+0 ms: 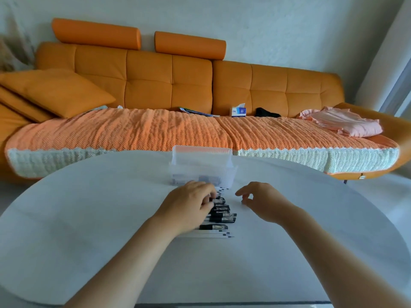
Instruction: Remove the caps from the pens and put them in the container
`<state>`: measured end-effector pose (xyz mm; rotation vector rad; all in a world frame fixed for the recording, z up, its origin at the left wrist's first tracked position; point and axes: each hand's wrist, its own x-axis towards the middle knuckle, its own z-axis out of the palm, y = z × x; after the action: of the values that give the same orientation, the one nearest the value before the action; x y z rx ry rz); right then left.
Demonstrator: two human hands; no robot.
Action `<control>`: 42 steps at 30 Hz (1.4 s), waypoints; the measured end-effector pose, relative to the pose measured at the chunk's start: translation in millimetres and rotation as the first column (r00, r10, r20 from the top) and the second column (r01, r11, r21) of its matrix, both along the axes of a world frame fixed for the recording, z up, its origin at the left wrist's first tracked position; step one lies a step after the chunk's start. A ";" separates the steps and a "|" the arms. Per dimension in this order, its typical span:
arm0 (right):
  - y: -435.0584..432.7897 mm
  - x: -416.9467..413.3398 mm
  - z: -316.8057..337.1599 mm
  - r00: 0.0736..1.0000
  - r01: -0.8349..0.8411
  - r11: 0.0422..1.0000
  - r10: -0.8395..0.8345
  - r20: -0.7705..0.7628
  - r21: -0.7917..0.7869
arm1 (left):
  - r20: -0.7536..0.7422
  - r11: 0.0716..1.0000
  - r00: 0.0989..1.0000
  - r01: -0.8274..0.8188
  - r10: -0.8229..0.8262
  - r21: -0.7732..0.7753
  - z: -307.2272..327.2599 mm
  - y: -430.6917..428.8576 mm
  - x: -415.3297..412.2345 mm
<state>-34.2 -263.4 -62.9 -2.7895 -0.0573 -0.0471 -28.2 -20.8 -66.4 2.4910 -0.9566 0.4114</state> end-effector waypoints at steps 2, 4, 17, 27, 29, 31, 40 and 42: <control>-1.7 -1.7 -3.6 1.000 -0.002 0.999 0.001 -0.020 -0.041 | -0.056 0.999 0.998 0.024 -0.022 0.038 -4.3 -4.6 -9.0; -3.5 0.5 -8.1 1.000 0.019 0.999 -0.019 -0.016 -0.043 | -0.070 0.997 0.997 0.048 -0.043 0.068 -8.5 -8.3 -14.3; 0.4 -17.8 -5.8 0.997 -0.058 0.998 0.057 0.055 0.017 | -0.057 0.978 0.996 0.084 -0.075 0.189 -22.9 -16.3 -23.2; 2.9 -46.4 4.8 0.980 -0.200 0.968 0.199 0.024 0.150 | 0.162 0.979 0.979 0.096 -0.126 0.180 -25.7 -16.7 -27.8; 2.6 -48.8 4.6 0.978 -0.209 0.963 0.209 0.019 0.168 | 0.150 0.987 0.984 0.075 -0.097 0.142 -25.0 -15.9 -27.6; 3.4 -50.3 4.7 0.977 -0.210 0.959 0.210 0.025 0.189 | 0.136 0.992 0.988 0.059 -0.073 0.109 -23.6 -15.2 -26.2; 13.9 -46.7 4.4 0.987 -0.161 0.912 0.144 0.073 0.376 | 0.027 0.998 1.000 0.008 -0.010 0.069 -25.8 -16.4 -21.7; 16.1 -46.4 5.4 0.986 -0.165 0.913 0.152 0.065 0.372 | 0.003 0.998 1.000 -0.008 0.007 0.062 -25.5 -16.7 -21.0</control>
<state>-80.6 -247.2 -57.5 -2.3900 -0.2566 -0.0592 -49.2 -37.5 -91.9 2.5506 -0.9751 0.3931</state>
